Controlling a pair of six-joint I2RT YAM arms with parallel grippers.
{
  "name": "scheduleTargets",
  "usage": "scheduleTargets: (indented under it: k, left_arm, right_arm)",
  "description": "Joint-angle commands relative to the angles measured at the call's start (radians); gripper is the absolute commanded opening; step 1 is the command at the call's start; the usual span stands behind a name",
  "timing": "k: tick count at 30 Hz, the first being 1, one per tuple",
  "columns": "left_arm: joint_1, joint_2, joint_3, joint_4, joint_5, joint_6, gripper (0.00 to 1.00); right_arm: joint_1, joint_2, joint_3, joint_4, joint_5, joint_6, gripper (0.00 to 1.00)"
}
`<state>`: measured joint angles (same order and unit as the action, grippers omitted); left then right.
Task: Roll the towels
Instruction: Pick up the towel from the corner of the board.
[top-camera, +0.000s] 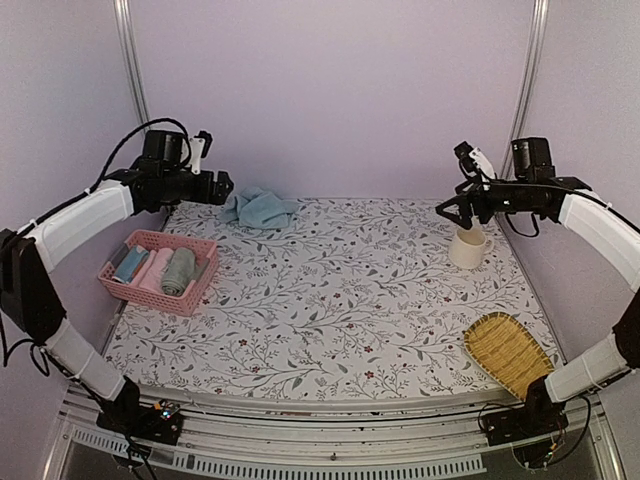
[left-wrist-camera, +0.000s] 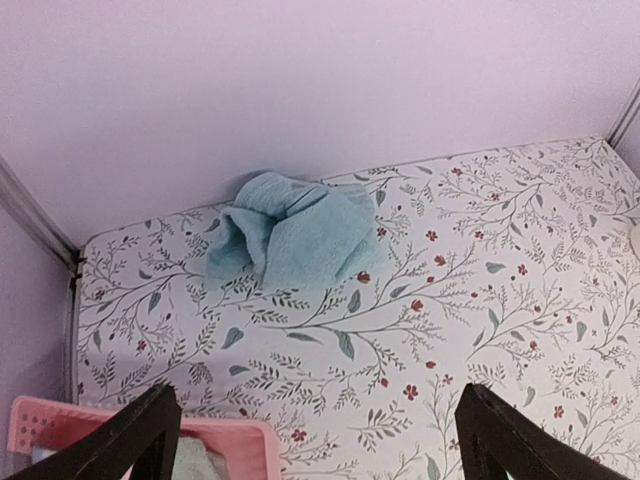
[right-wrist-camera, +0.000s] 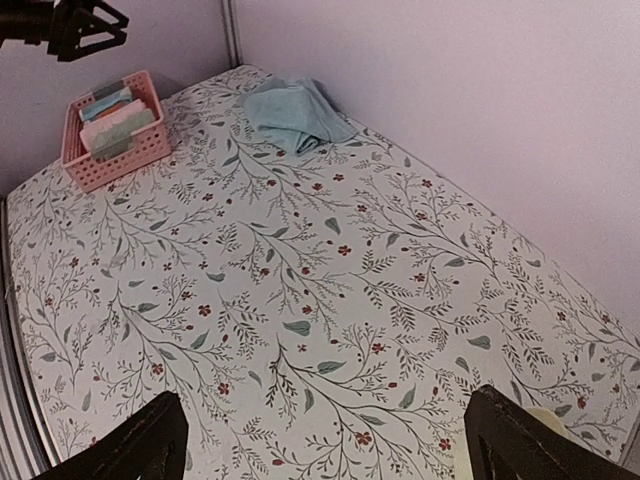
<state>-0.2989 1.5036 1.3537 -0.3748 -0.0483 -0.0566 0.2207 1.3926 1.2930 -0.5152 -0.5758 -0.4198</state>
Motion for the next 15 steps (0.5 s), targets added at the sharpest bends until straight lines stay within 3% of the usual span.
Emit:
scheduleTargets:
  k: [1, 5, 8, 10, 15]
  left_arm:
    - [0.005, 0.12, 0.064, 0.176, 0.043, -0.039, 0.99]
    - [0.016, 0.269, 0.174, 0.18, -0.126, -0.175, 0.99]
    - [0.035, 0.46, 0.366, 0.096, 0.023, -0.058, 0.99]
    - [0.041, 0.585, 0.459, 0.06, -0.028, -0.061, 0.98]
    - [0.106, 0.763, 0.587, 0.043, 0.13, -0.203, 0.68]
  right_arm:
    - [-0.102, 0.018, -0.086, 0.103, -0.048, 0.138, 0.99]
    - [-0.13, 0.034, -0.183, 0.117, -0.143, 0.111, 0.99]
    - [-0.131, 0.049, -0.246, 0.145, -0.191, 0.096, 0.99]
    - [-0.131, 0.061, -0.274, 0.162, -0.229, 0.094, 0.96]
    - [-0.131, 0.094, -0.29, 0.152, -0.283, 0.058, 0.91]
